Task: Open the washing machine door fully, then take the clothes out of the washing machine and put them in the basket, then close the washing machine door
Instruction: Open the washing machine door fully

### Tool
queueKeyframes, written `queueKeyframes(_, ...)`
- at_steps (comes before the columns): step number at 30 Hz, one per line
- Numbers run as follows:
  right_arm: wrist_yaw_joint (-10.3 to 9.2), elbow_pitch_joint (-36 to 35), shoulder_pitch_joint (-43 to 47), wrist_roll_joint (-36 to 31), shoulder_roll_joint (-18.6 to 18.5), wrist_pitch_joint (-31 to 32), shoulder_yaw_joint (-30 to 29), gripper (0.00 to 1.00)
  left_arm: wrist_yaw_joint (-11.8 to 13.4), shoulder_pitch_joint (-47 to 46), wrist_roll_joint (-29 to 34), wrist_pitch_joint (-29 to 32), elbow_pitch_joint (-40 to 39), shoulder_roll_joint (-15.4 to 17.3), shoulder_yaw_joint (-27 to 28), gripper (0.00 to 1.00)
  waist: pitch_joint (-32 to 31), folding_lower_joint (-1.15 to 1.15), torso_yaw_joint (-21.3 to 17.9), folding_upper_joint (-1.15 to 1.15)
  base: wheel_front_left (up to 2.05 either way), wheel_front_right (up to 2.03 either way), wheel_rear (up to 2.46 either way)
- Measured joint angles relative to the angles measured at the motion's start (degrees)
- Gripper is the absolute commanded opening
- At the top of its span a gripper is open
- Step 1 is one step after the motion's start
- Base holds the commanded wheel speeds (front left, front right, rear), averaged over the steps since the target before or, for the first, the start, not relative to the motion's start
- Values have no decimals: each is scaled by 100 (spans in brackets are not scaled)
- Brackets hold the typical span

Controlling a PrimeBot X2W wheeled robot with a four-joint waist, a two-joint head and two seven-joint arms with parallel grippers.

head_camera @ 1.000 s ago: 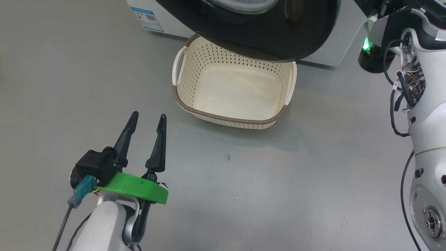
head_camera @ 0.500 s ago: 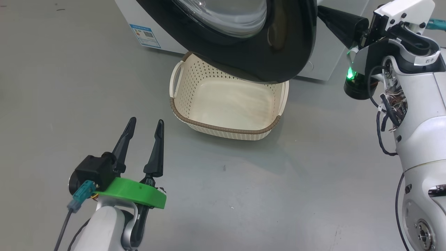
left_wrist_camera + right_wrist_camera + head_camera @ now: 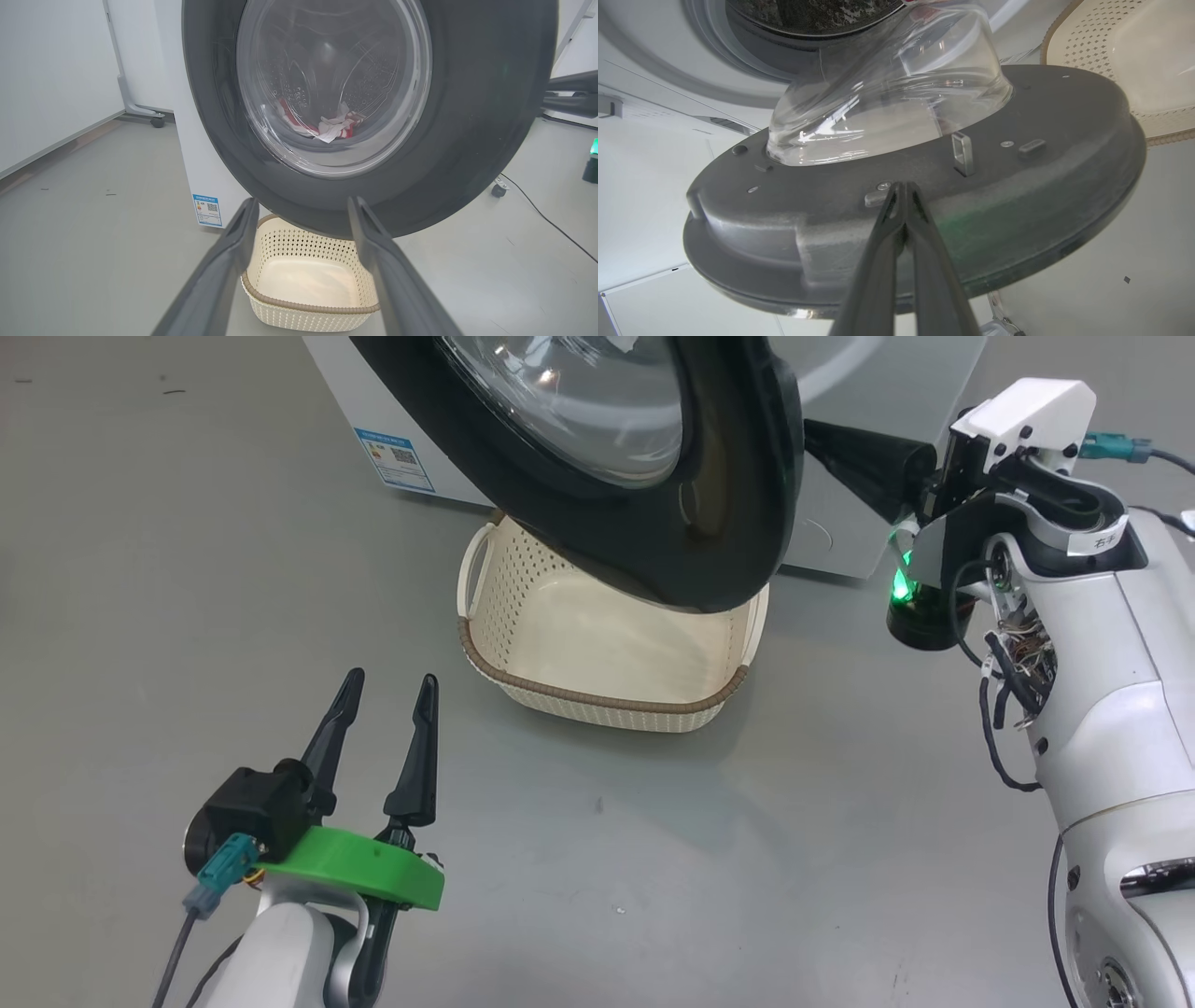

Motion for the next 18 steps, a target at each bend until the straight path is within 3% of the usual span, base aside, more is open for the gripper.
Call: queueKeyframes(18, -1, -404, 387, 990, 9, 166, 1077, 0, 0, 106, 41, 0, -11, 2, 25, 100, -139, 0, 43, 0, 0, 0, 0)
